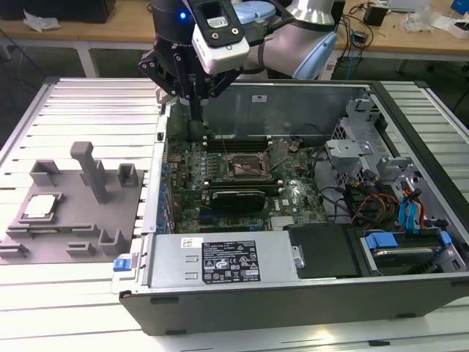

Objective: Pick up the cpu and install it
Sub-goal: 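Reach for the cpu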

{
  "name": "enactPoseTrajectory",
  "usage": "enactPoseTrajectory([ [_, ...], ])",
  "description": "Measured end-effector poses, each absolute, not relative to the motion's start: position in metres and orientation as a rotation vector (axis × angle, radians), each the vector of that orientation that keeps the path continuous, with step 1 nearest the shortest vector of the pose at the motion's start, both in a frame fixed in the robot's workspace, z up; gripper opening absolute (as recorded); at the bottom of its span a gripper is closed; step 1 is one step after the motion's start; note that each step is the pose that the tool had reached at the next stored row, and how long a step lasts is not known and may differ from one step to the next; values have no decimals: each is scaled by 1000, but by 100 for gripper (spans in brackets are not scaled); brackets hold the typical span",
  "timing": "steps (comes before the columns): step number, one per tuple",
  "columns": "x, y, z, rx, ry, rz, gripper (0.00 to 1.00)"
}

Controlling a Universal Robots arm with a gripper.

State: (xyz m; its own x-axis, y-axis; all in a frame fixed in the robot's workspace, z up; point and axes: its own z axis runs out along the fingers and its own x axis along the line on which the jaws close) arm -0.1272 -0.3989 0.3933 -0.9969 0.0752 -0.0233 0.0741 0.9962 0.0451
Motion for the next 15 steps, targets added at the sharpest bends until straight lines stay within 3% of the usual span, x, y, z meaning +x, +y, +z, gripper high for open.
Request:
enactPoseTrajectory([
  [15, -152, -399, 393, 117, 3114, 69, 11],
])
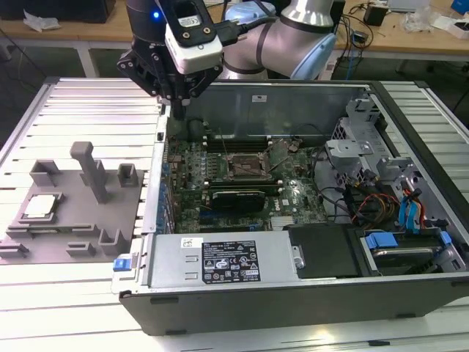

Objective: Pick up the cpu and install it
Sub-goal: 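Reach for the cpu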

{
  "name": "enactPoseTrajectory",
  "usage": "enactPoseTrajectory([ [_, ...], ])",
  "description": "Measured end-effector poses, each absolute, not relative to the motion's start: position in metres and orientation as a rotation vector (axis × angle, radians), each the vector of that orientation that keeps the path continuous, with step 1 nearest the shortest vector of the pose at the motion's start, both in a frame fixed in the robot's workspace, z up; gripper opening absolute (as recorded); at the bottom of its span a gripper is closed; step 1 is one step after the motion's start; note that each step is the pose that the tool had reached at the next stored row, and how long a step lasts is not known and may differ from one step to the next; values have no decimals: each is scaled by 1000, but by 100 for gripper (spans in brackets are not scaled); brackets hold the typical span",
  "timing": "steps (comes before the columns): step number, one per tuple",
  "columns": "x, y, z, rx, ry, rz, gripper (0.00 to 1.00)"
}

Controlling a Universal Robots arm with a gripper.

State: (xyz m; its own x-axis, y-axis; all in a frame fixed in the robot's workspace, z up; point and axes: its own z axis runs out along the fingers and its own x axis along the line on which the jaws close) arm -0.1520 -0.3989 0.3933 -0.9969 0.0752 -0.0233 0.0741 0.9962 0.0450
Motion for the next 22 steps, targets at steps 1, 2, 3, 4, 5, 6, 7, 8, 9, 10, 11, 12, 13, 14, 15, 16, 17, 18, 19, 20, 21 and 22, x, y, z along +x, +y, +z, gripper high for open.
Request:
enactPoseTrajectory([
  [1, -153, -399, 393, 117, 3114, 69, 11],
  [2, -154, -399, 393, 117, 3114, 69, 11],
  [3, -156, -399, 393, 117, 3114, 69, 11],
  [4, -157, -399, 393, 117, 3114, 69, 11],
  [5, -158, -399, 393, 117, 3114, 69, 11],
  [6, -160, -399, 393, 117, 3114, 69, 11],
  [7, -163, -399, 393, 117, 3114, 69, 11],
  [8, -165, -399, 393, 117, 3114, 69, 11],
  [9, -168, -399, 393, 117, 3114, 69, 11],
  [10, -171, -399, 393, 116, 3114, 69, 11],
  [11, -173, -399, 393, 116, 3114, 69, 11],
  [12, -175, -399, 393, 117, 3114, 69, 11],
  [13, -178, -399, 393, 117, 3114, 69, 11],
  [14, -179, -399, 393, 116, 3114, 69, 11],
  [15, -180, -399, 393, 116, 3114, 69, 11],
  [16, -181, -399, 393, 116, 3114, 69, 11],
  [17, -182, -399, 393, 116, 3114, 69, 11],
  [18, -183, -399, 393, 116, 3114, 69, 11],
  [19, -185, -399, 393, 116, 3114, 69, 11],
  [20, -186, -399, 393, 116, 3114, 69, 11],
  [21, -187, -399, 393, 116, 3114, 69, 11],
  [22, -190, -399, 393, 116, 3114, 69, 11],
])
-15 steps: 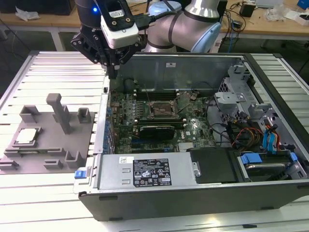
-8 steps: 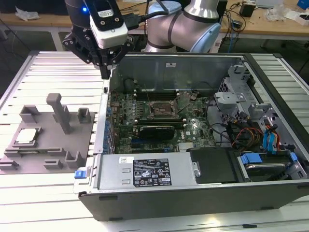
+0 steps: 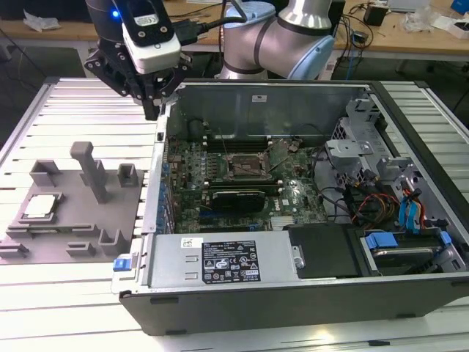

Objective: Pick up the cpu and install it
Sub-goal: 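Reach for the cpu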

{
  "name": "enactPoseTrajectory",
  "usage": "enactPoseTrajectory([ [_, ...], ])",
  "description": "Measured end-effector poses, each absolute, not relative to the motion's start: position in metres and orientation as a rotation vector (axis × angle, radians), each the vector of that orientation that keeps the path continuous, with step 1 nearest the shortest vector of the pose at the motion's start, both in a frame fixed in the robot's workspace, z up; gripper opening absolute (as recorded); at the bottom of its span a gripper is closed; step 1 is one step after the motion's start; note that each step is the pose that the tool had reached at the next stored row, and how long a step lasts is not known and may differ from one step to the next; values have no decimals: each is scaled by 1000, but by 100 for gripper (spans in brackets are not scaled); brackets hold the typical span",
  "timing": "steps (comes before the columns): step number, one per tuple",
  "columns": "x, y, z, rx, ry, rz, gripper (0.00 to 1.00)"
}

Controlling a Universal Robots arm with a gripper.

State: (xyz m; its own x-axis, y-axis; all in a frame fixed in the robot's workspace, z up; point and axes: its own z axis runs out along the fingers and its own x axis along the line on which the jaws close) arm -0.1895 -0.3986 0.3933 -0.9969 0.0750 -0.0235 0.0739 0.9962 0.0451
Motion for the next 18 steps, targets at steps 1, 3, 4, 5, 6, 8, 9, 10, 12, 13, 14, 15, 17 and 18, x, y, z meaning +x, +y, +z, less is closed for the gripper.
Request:
enactPoseTrajectory([
  [1, -191, -399, 393, 116, 3113, 69, 11],
  [3, -194, -399, 393, 116, 3113, 69, 11],
  [4, -196, -399, 393, 116, 3113, 69, 11],
  [5, -198, -399, 393, 116, 3113, 69, 11],
  [6, -200, -399, 393, 116, 3113, 69, 11],
  [8, -203, -399, 393, 116, 3113, 69, 11],
  [9, -205, -399, 393, 116, 3112, 69, 11],
  [10, -207, -399, 393, 116, 3112, 69, 11],
  [12, -209, -399, 393, 116, 3112, 69, 11],
  [13, -211, -399, 393, 116, 3112, 69, 11],
  [14, -212, -399, 393, 116, 3112, 69, 11],
  [15, -214, -399, 393, 116, 3111, 69, 11],
  [17, -220, -399, 393, 116, 3111, 69, 11],
  [18, -222, -399, 393, 116, 3111, 69, 11],
])
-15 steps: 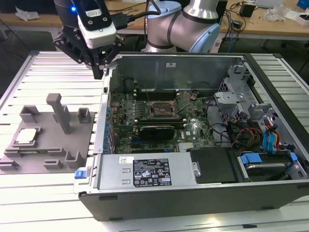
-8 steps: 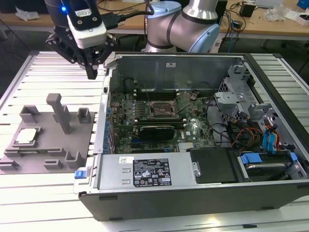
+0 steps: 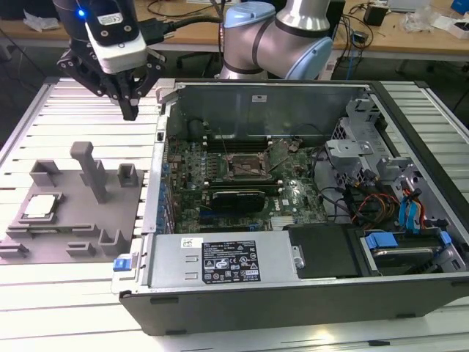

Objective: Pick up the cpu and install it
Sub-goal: 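Reach for the cpu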

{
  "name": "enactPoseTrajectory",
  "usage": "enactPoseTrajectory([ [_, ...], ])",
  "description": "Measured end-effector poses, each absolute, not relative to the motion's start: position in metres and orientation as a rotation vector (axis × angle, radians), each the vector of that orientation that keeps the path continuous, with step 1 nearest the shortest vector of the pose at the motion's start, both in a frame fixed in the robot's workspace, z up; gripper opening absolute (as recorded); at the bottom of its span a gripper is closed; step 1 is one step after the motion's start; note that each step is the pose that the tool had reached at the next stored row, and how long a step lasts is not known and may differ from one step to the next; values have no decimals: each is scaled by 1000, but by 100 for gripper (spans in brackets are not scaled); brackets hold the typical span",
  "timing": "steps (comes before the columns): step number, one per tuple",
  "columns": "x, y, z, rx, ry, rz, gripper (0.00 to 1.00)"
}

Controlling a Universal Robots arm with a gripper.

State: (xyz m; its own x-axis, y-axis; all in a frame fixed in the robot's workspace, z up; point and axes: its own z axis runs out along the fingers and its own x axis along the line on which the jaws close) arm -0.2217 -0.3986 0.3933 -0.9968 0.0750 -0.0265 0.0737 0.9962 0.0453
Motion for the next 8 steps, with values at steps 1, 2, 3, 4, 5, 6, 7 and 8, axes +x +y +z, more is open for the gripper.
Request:
enactPoseTrajectory([
  [1, -223, -399, 393, 116, 3110, 69, 11],
  [2, -226, -399, 393, 116, 3110, 69, 11],
  [3, -227, -399, 393, 116, 3110, 69, 11],
  [4, -230, -399, 393, 116, 3109, 69, 11],
  [5, -231, -399, 393, 116, 3109, 69, 11],
  [6, -232, -399, 393, 116, 3109, 69, 11],
  [7, -237, -399, 393, 116, 3109, 69, 11],
  [8, -240, -399, 393, 116, 3108, 69, 11],
])
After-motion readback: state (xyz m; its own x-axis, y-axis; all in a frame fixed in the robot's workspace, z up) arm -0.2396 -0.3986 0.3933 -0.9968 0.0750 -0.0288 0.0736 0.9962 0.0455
